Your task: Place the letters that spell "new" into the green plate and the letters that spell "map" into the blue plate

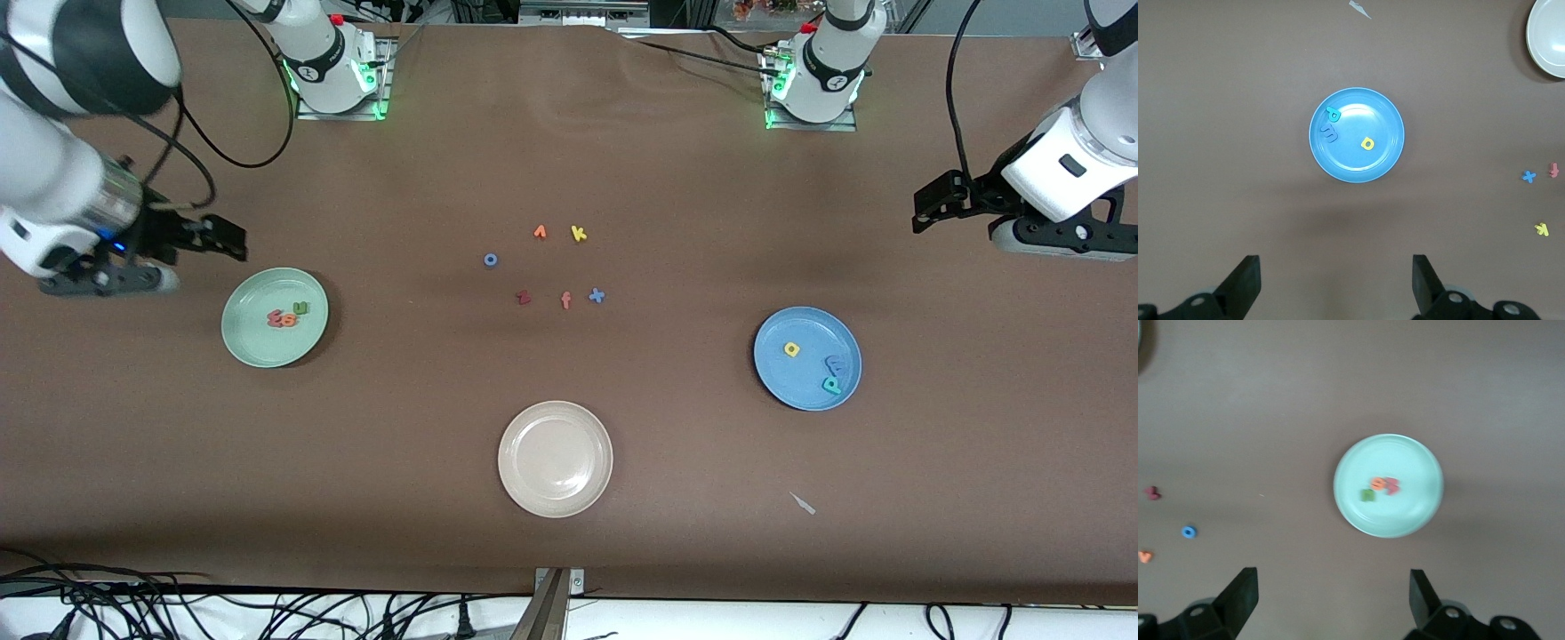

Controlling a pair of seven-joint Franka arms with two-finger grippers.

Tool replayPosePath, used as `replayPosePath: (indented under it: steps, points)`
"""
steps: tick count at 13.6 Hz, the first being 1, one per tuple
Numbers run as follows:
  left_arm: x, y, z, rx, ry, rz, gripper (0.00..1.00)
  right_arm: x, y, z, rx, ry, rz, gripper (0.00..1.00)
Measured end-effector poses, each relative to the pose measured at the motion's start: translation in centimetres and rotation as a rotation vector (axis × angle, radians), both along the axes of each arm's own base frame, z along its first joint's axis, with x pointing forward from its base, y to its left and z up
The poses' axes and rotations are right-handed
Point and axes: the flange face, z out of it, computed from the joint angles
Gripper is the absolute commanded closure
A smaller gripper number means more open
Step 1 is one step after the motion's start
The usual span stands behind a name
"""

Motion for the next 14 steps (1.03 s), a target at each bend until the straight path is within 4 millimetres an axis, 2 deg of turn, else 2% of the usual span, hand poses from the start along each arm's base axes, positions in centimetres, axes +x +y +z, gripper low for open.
replayPosePath:
  steps: [2,4,9,14]
  points:
    - [0.0,0.0,0.0,0.000,0.000,0.000,0.00,-1.8,-1.1,2.4,-0.024,0.034,-0.010,0.00]
    - [0.0,0.0,0.0,0.000,0.000,-0.001,0.00,-2.0,-1.9,3.3,-0.025,0.033,-0.026,0.00]
    - [0.0,0.0,0.0,0.000,-0.001,-0.001,0.00,-1.4,-4.2,2.3,-0.025,0.047,-0.078,0.00]
    - [0.0,0.0,0.2,0.000,-0.004,-0.001,0.00,-1.2,-4.3,1.9,-0.021,0.054,-0.082,0.00]
